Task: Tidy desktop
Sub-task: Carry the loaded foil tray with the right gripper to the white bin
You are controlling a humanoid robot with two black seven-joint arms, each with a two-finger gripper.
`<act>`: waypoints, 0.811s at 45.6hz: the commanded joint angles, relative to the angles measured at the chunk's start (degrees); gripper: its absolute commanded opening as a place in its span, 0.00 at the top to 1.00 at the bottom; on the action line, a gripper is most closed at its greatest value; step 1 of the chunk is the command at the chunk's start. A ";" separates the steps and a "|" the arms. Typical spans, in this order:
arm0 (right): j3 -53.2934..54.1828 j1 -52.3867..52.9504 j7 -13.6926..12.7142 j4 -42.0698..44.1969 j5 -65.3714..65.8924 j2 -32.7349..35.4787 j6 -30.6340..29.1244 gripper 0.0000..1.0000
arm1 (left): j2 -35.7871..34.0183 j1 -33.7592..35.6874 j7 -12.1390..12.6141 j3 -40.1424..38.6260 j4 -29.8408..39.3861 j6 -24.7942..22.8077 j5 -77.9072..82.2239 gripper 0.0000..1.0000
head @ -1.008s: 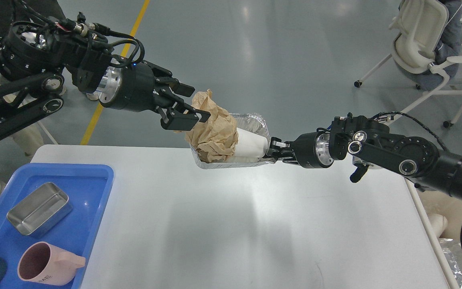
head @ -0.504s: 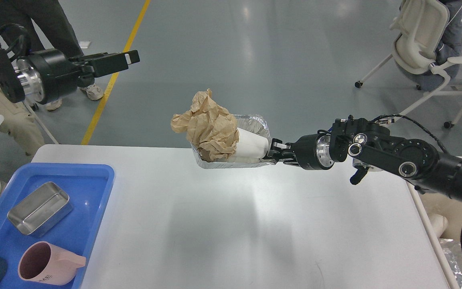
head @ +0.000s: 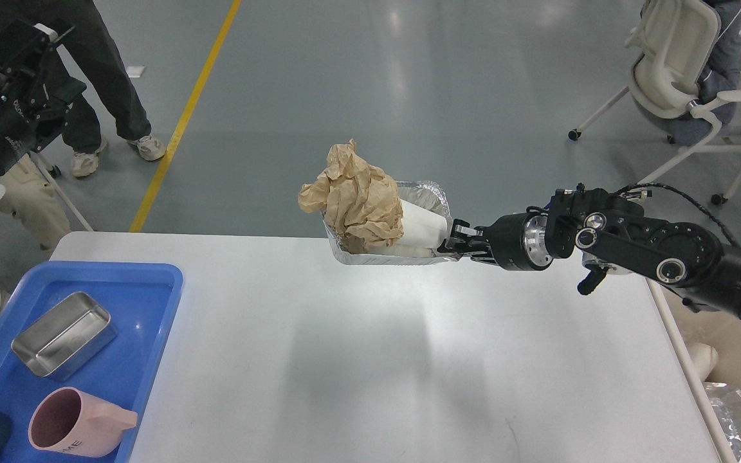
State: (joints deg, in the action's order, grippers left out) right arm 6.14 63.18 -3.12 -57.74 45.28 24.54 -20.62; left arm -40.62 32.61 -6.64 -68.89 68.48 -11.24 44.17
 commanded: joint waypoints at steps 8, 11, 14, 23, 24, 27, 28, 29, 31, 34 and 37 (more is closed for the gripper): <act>0.37 -1.22 0.04 -0.35 -0.02 2.35 0.67 1.00 | 13.80 -10.11 -0.30 -12.58 -0.36 -0.28 -0.23 0.03; 0.72 -1.66 0.04 -0.35 -0.02 2.88 0.67 1.00 | 16.35 -11.87 -0.39 -15.04 -0.19 -0.36 -0.40 0.03; 1.51 -2.10 0.04 -0.44 -0.11 3.23 0.67 1.00 | 19.42 -13.27 -0.74 -17.68 0.16 -0.54 -0.58 0.03; 4.76 -3.94 0.04 -0.44 -0.72 6.21 0.85 1.00 | 28.66 -16.70 -4.42 -21.90 0.16 -0.45 -0.67 0.03; 5.20 -4.12 0.04 -0.53 -0.81 6.66 0.85 1.00 | 29.36 -16.97 -4.78 -22.34 0.16 -0.45 -0.67 0.03; 6.25 -4.91 0.04 -0.53 -0.81 8.24 0.76 1.00 | 31.38 -17.14 -5.66 -22.87 0.16 -0.45 -0.67 0.03; 6.60 -5.17 0.13 -0.61 -0.81 8.85 0.67 1.00 | 31.74 -17.14 -5.83 -22.87 0.16 -0.45 -0.67 0.03; 7.04 -5.43 0.13 -0.61 -0.81 9.47 0.59 1.00 | 32.09 -17.14 -5.92 -22.87 0.16 -0.45 -0.67 0.03; 7.66 -5.96 0.13 -0.79 -0.81 10.70 0.50 1.00 | 32.70 -17.06 -6.19 -22.87 0.16 -0.45 -0.75 0.03; 8.71 -6.75 0.48 -1.14 -0.81 12.45 0.41 1.00 | 33.23 -17.06 -6.71 -22.96 0.16 -0.45 -0.75 0.03; 9.59 -7.89 0.92 -1.49 -0.81 14.39 0.41 1.00 | 33.41 -17.06 -7.42 -22.87 0.16 -0.45 -0.84 0.03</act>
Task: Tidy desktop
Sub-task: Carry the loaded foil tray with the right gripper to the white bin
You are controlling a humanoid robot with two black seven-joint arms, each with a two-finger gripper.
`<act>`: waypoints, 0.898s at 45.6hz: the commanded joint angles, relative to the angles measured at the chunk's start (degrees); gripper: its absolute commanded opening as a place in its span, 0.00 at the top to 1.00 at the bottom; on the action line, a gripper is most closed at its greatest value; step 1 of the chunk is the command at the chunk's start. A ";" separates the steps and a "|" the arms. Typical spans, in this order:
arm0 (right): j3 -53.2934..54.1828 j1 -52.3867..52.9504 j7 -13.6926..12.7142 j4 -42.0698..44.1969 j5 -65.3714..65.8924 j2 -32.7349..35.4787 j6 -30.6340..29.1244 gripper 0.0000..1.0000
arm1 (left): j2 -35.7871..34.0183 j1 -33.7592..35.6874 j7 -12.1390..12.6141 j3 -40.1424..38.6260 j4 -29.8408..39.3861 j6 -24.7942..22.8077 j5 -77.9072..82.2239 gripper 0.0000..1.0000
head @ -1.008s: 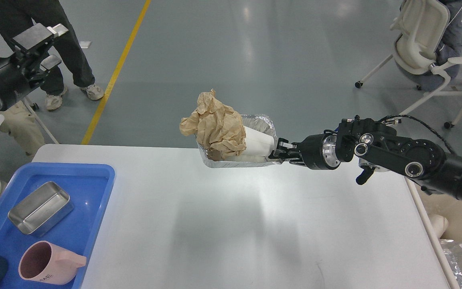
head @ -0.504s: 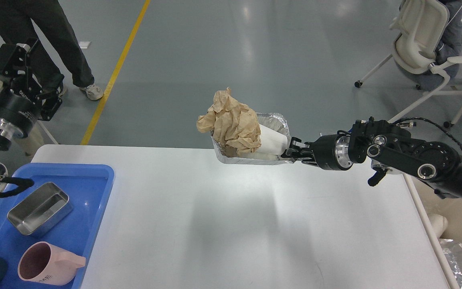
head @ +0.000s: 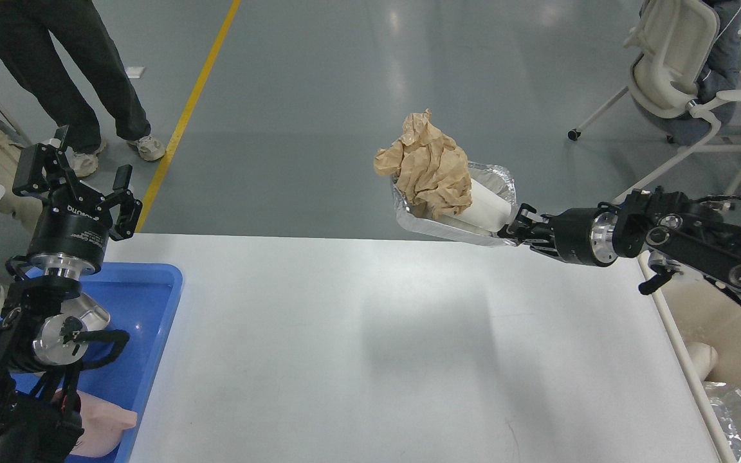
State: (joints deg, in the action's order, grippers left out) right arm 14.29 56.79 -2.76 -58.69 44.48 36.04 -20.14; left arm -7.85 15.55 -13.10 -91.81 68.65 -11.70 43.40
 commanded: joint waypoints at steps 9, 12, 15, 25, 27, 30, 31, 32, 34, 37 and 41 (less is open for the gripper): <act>3.63 -4.41 1.61 -0.55 0.00 6.41 -0.08 1.00 | 0.82 -0.08 -2.89 0.49 -0.01 -0.07 -0.42 0.03; 4.25 -5.20 1.88 -0.55 0.00 7.38 -0.08 1.00 | 0.82 -0.08 -3.07 0.58 -0.01 -0.16 -0.42 0.03; 4.69 -5.90 2.05 -0.47 -0.09 8.52 -0.08 1.00 | 0.82 -0.08 -3.16 0.75 -0.01 -0.16 -0.42 0.03; 6.10 -8.54 3.29 -0.11 -0.27 12.21 -0.08 1.00 | 0.91 -0.17 -3.16 0.31 -0.01 -0.25 -1.04 0.03; 6.18 -8.80 3.64 -0.11 -0.79 13.09 -0.08 1.00 | 0.91 -0.17 -3.16 0.31 -0.01 -0.60 -1.39 0.03; 6.18 -9.42 4.08 -0.03 -1.93 14.06 -0.08 1.00 | 1.08 -0.17 -3.07 0.31 -0.01 -1.21 -1.65 0.03; 6.18 -9.59 4.25 0.06 -2.28 14.32 -0.08 1.00 | 1.26 -0.17 -3.15 0.40 -0.01 -1.39 -1.65 0.03; 6.18 -9.77 4.43 0.15 -2.55 14.67 -0.08 1.00 | 1.35 -0.17 -3.16 0.31 -0.01 -1.48 -1.65 0.03; 6.18 -10.12 4.87 0.24 -2.90 15.38 -0.08 1.00 | 1.44 -0.17 -3.16 0.31 -0.01 -1.48 -1.65 0.03; 6.18 -10.82 5.48 0.24 -3.08 16.34 -0.08 1.00 | 1.44 -0.08 -3.16 0.31 -0.01 -1.48 -1.74 0.03; 6.27 -11.88 6.01 0.59 -4.13 17.84 0.10 1.00 | 1.44 -0.08 -3.16 0.31 -0.01 -1.57 -2.18 0.03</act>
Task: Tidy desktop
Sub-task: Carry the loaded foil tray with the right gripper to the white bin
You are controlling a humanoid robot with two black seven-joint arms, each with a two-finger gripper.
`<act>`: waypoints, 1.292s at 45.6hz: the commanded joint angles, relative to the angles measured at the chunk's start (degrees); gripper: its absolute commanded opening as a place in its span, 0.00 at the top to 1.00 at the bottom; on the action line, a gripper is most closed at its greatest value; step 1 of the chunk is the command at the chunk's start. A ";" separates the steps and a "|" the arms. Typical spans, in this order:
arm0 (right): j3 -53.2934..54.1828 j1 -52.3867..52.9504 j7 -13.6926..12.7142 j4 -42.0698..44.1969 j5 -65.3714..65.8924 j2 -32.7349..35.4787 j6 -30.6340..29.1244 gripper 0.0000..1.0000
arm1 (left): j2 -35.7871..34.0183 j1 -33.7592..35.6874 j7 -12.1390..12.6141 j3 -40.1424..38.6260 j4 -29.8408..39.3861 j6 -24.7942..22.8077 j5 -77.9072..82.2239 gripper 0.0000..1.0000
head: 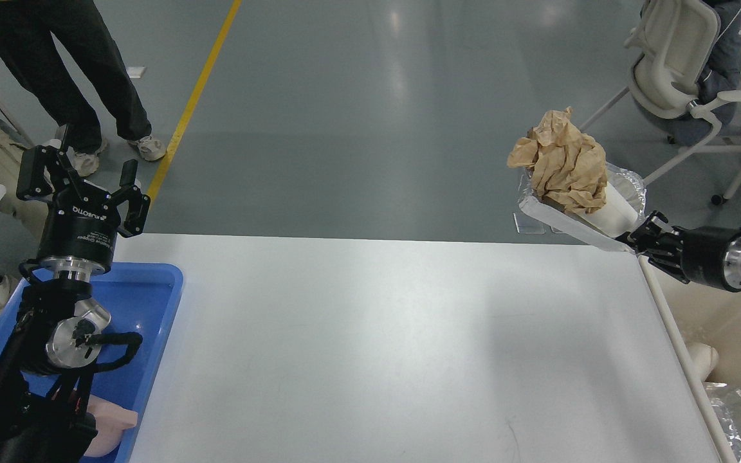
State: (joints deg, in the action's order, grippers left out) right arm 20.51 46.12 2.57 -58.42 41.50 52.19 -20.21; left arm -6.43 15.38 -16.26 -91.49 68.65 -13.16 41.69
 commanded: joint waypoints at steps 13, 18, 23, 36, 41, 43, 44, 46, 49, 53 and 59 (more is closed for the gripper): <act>-0.03 -5.24 2.97 2.26 -6.52 5.91 0.09 1.00 | 0.27 0.00 0.00 0.08 -0.01 -0.72 -1.17 0.03; -0.03 -7.00 3.85 2.44 -8.28 7.40 0.09 1.00 | 0.98 0.00 0.00 0.44 -0.01 -0.72 -1.17 0.03; -0.03 -8.85 4.99 2.79 -9.24 8.63 0.09 1.00 | 1.15 0.00 0.00 0.61 -0.01 -0.72 -1.17 0.03; -0.03 -13.86 7.45 7.53 -12.06 9.69 -0.18 1.00 | 1.15 0.00 0.08 0.87 -0.18 -0.81 -1.26 0.03; -0.20 -16.05 7.63 10.34 -13.99 9.69 -0.26 1.00 | 1.15 0.00 0.08 0.96 -0.27 -0.81 -1.26 0.03; -0.20 -17.02 7.98 11.13 -14.95 9.60 -0.26 1.00 | 1.15 0.00 0.08 0.96 -0.27 -0.81 -1.26 0.03; -0.29 -17.55 8.16 11.49 -15.31 9.60 -0.26 1.00 | 1.24 0.00 0.08 0.96 -0.27 -0.90 -1.26 0.03; -0.29 -18.60 8.68 12.10 -15.84 9.60 -0.26 1.00 | 1.24 0.00 0.08 0.96 -0.36 -1.25 -1.26 0.03; -0.29 -19.57 9.30 13.24 -16.10 9.43 -0.26 1.00 | 1.24 0.00 0.08 1.05 -0.45 -1.95 -1.43 0.03; -0.38 -20.89 9.74 15.26 -16.19 8.99 -0.26 1.00 | 1.68 0.00 0.08 1.14 -0.54 -2.39 -1.43 0.03; -0.38 -22.82 10.27 17.46 -17.77 8.63 -0.09 1.00 | 2.03 -0.09 0.08 1.14 -0.54 -2.48 -1.43 0.03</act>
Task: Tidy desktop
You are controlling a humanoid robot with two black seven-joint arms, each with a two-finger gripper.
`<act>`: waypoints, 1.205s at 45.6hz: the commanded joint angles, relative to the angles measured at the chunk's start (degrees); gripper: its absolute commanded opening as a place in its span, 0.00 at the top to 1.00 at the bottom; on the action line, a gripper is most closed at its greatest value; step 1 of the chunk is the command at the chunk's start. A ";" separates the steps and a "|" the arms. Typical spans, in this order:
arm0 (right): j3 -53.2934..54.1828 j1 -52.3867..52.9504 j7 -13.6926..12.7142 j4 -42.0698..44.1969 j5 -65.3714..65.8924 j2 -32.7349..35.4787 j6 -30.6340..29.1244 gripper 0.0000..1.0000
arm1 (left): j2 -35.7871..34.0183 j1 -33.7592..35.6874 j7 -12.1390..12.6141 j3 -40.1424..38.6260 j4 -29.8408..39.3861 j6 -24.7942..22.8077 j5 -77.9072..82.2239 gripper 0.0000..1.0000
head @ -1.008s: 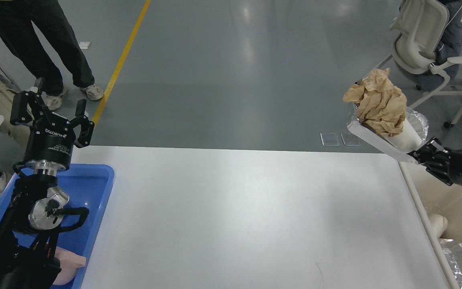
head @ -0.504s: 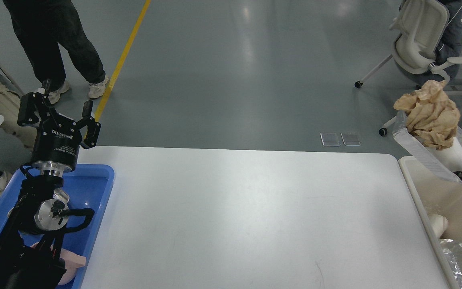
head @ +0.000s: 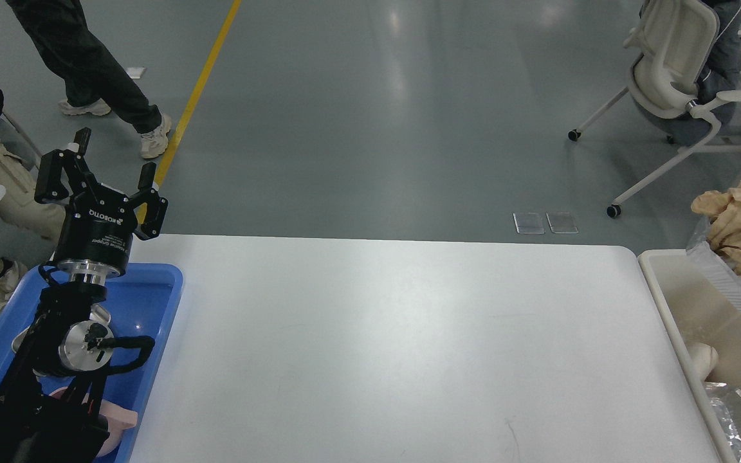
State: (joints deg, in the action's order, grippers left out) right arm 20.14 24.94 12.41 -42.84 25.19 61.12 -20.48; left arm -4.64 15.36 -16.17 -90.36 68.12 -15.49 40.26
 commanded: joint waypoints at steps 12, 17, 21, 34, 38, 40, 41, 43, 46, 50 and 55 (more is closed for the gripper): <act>0.34 -2.53 0.42 16.90 -8.67 -8.37 0.17 0.00 | 0.16 -0.51 0.00 0.01 -0.10 -0.42 0.00 0.03; 0.17 -2.62 0.34 18.50 -8.76 -9.17 0.17 0.00 | 0.07 -0.95 0.00 0.01 -0.18 -0.51 0.00 0.03; 0.25 -2.62 0.25 18.50 -8.76 -9.26 0.26 0.00 | 0.07 -0.95 0.00 0.01 -0.27 -0.51 0.00 0.03; -0.36 0.98 0.42 20.43 -9.02 -13.21 0.35 0.00 | -0.02 -1.04 0.00 0.01 -0.54 -0.51 0.00 0.03; -0.45 2.83 0.42 20.17 -9.02 -16.11 0.44 0.00 | -0.01 -1.65 0.00 0.01 -0.54 -0.59 0.00 0.03; -0.36 4.05 0.42 20.43 -9.02 -17.25 0.53 0.00 | -0.02 -2.09 0.00 0.01 -0.54 -0.59 0.00 0.03; -0.36 5.02 0.42 20.69 -9.02 -17.61 0.61 0.00 | -0.02 -2.18 0.00 0.01 -0.54 -0.59 0.00 0.03; -0.10 7.56 0.42 20.87 -9.11 -18.31 0.79 0.00 | 0.07 -2.53 0.00 0.01 -0.54 -0.59 0.00 0.03; 1.48 9.77 0.60 20.26 -9.46 -20.50 0.97 0.00 | 0.07 -2.88 -0.09 0.01 -0.54 -0.59 0.00 0.03; 6.65 9.95 1.74 19.47 -9.37 -24.90 0.62 0.00 | 0.16 -3.06 0.00 0.01 -0.54 -0.59 0.00 0.03; 14.39 9.77 4.37 10.70 -9.37 -25.26 0.00 0.00 | 0.16 -3.50 -0.09 0.01 -0.45 -0.68 0.00 0.03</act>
State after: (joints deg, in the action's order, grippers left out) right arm 27.14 34.68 14.37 -24.09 15.79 36.91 -19.89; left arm -4.49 12.32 -16.18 -90.35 67.58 -16.10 40.24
